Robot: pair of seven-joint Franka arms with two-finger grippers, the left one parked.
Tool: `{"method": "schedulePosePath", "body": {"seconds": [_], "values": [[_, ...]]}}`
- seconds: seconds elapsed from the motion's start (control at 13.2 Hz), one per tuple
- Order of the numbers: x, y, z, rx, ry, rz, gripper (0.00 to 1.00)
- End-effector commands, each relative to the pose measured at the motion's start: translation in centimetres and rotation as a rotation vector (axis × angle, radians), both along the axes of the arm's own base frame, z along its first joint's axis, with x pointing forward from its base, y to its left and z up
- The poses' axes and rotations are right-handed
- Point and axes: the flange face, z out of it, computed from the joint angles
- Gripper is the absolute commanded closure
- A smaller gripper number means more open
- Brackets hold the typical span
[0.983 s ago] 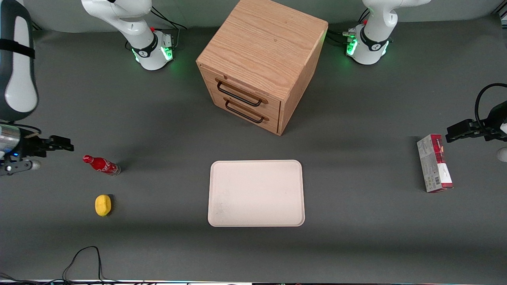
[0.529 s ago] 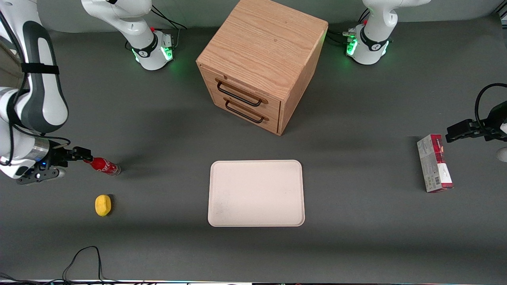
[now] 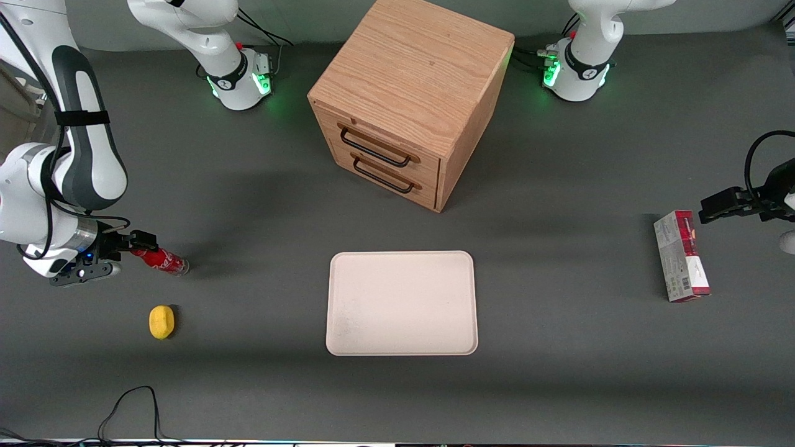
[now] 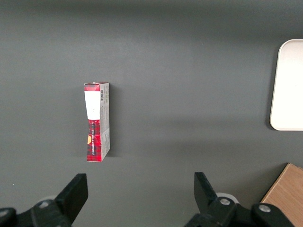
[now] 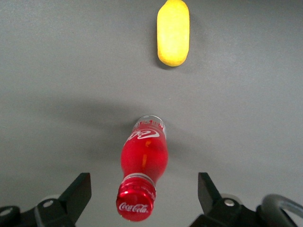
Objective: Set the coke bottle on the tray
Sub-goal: 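Lower the right gripper around the bottle's cap end, then close the right gripper on the bottle and lift it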
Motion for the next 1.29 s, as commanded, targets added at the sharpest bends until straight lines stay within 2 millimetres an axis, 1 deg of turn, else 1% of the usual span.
{"method": "schedulePosePath", "body": {"seconds": [0.0,0.08,0.15,0.23,0.3,0.76,0.91,0.98,1.06,1.21], "values": [[-0.4,0.2,0.4,0.020,-0.019,0.020,0.00],[-0.4,0.2,0.4,0.020,-0.019,0.020,0.07],[-0.4,0.2,0.4,0.021,-0.019,0.020,0.45],[-0.4,0.2,0.6,0.022,-0.018,0.020,0.81],[-0.5,0.1,0.6,0.023,-0.015,0.020,0.89],[-0.4,0.5,0.8,0.024,-0.015,0.025,0.88],[-0.4,0.6,1.6,0.029,-0.004,0.021,0.88],[0.0,0.8,2.9,0.034,0.007,0.020,0.88],[0.6,1.5,4.8,0.040,0.023,0.034,0.88],[1.7,2.1,9.5,0.052,0.062,0.025,0.88]]}}
